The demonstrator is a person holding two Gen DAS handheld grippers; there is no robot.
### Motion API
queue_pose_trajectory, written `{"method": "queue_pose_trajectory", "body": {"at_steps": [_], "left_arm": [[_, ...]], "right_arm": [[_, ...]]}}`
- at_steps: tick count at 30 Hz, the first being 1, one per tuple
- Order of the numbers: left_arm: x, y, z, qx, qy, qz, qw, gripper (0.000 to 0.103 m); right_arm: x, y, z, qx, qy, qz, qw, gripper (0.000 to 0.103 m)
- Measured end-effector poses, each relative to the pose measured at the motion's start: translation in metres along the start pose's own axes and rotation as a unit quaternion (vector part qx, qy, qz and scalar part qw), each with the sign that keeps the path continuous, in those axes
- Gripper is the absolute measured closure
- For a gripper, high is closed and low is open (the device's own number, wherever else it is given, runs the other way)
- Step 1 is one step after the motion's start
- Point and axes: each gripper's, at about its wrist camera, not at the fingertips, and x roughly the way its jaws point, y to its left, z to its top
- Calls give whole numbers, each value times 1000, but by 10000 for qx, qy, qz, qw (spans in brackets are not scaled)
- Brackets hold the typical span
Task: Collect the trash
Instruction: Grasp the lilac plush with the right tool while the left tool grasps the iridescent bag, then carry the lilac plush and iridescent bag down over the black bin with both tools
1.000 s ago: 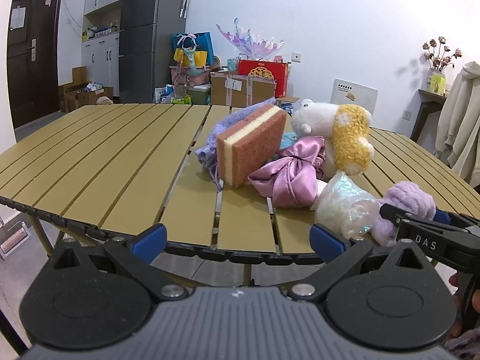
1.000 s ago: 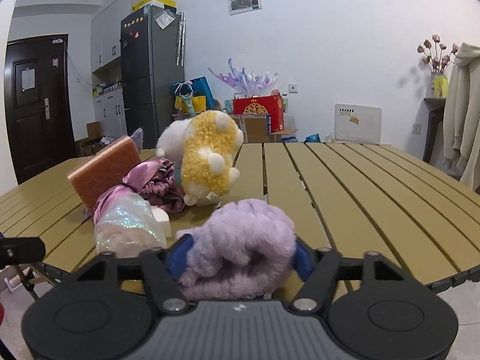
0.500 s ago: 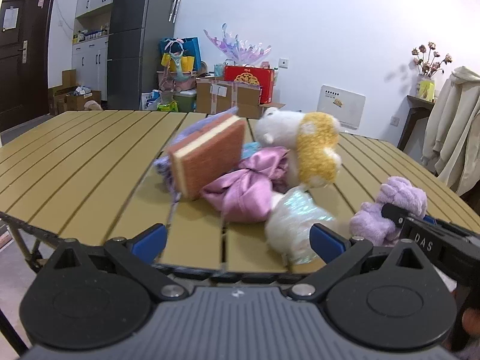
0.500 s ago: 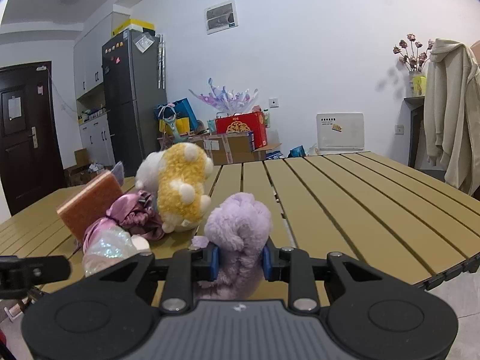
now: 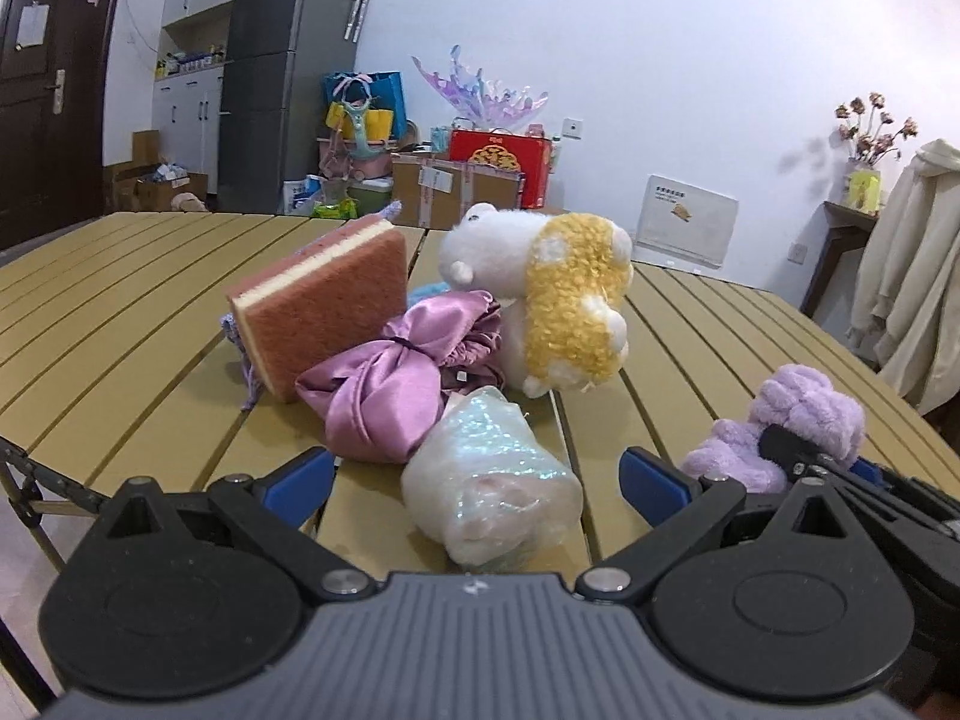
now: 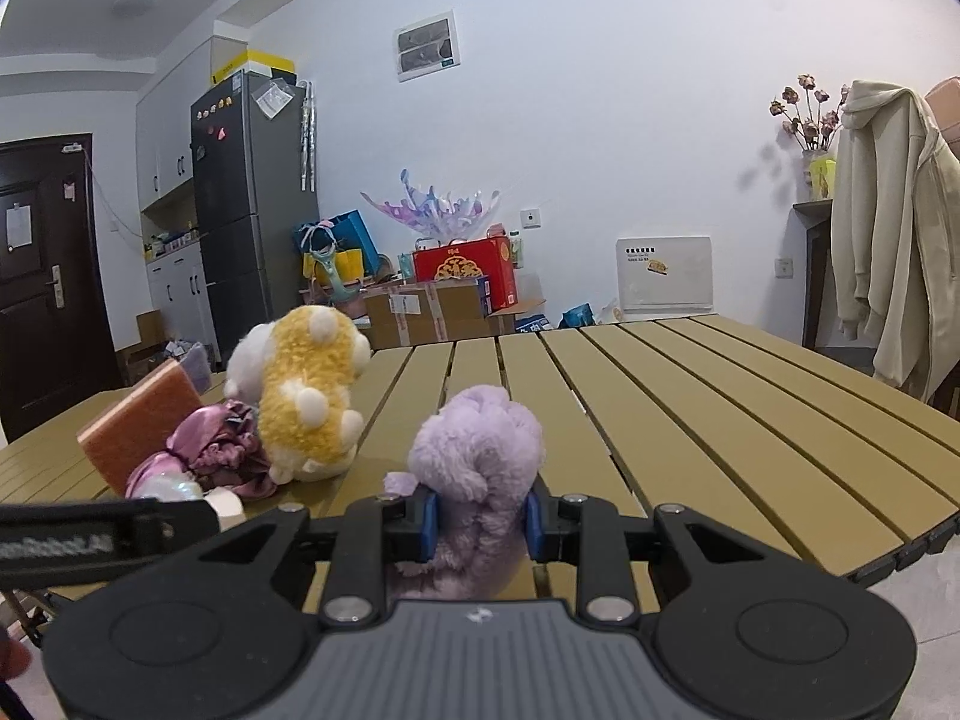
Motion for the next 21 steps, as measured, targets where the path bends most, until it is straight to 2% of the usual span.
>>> {"method": "queue_pose_trajectory", "body": {"at_steps": [8,10,11,15,17,21], "left_arm": [[17,-11,-6,69,-51,435,9990,0],[19,-14,-9,139,-94,476,9987,4],[21,-15,-11,195,-88,519,9984,9],[27,-17,-14,288,39,594,9978,42],[26,-16,-15,278,64,508,9983,49],[20,-20,-18,452,-52,526,9976,57]], "right_arm": [[12,-5,-3,-54,31,66,10000,77],[13,-4,-2,-49,30,67,10000,77],[13,-3,-3,-46,35,74,10000,77],[12,-2,-3,-76,40,120,9999,77],[11,-2,-3,-80,37,126,9999,77],[9,-3,-2,-119,28,147,9998,77]]}}
